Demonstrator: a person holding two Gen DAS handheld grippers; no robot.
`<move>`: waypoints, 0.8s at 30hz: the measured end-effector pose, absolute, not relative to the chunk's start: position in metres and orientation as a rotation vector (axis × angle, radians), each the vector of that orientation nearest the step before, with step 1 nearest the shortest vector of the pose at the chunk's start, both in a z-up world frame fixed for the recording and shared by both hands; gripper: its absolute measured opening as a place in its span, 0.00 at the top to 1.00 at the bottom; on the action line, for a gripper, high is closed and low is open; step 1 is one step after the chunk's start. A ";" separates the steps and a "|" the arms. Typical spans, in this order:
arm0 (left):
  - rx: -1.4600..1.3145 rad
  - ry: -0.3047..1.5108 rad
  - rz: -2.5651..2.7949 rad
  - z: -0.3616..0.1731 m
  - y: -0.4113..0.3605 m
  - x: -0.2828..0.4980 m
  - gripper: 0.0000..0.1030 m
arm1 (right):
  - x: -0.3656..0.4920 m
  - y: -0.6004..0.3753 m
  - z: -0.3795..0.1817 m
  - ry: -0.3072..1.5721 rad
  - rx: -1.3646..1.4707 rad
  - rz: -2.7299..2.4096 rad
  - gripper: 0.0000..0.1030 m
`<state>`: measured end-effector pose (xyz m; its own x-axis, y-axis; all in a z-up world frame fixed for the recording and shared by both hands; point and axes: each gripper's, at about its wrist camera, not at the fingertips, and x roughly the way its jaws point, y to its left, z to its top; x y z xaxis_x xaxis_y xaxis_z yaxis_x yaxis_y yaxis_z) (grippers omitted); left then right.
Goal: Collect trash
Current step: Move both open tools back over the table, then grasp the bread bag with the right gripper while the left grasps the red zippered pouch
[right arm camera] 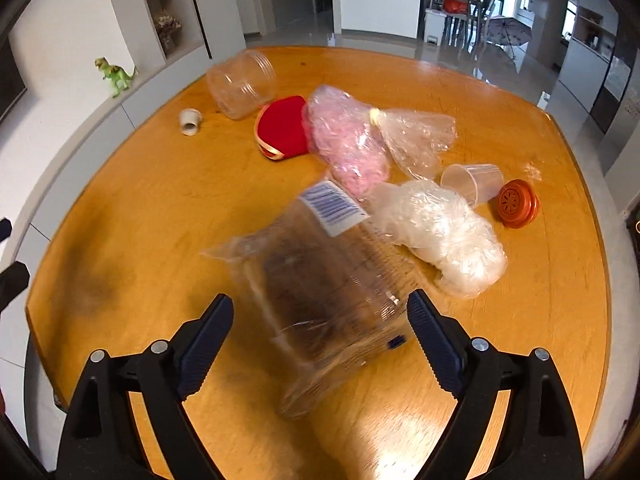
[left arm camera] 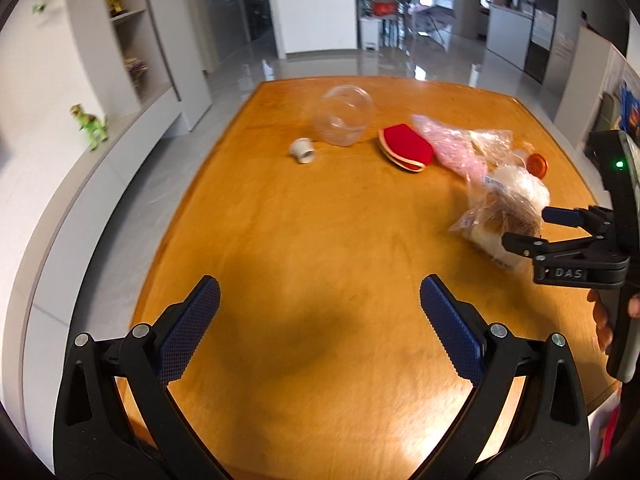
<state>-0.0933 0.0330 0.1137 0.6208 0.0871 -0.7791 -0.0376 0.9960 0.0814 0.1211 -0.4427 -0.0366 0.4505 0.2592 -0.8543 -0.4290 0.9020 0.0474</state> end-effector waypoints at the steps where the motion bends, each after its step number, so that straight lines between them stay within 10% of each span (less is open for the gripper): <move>1: 0.068 0.910 0.066 0.111 0.028 -0.084 0.06 | 0.126 -0.448 -0.040 1.030 -0.186 0.429 0.14; 8: 0.098 0.981 0.058 0.092 0.015 -0.037 0.06 | 0.152 -0.444 -0.054 1.047 -0.195 0.473 0.06; 15: 0.073 1.027 0.032 0.080 0.010 0.013 0.06 | 0.185 -0.444 -0.044 1.027 -0.127 0.437 0.29; 24: -0.005 1.064 -0.030 0.070 -0.013 0.113 0.06 | 0.195 -0.454 -0.041 1.018 -0.083 0.431 0.35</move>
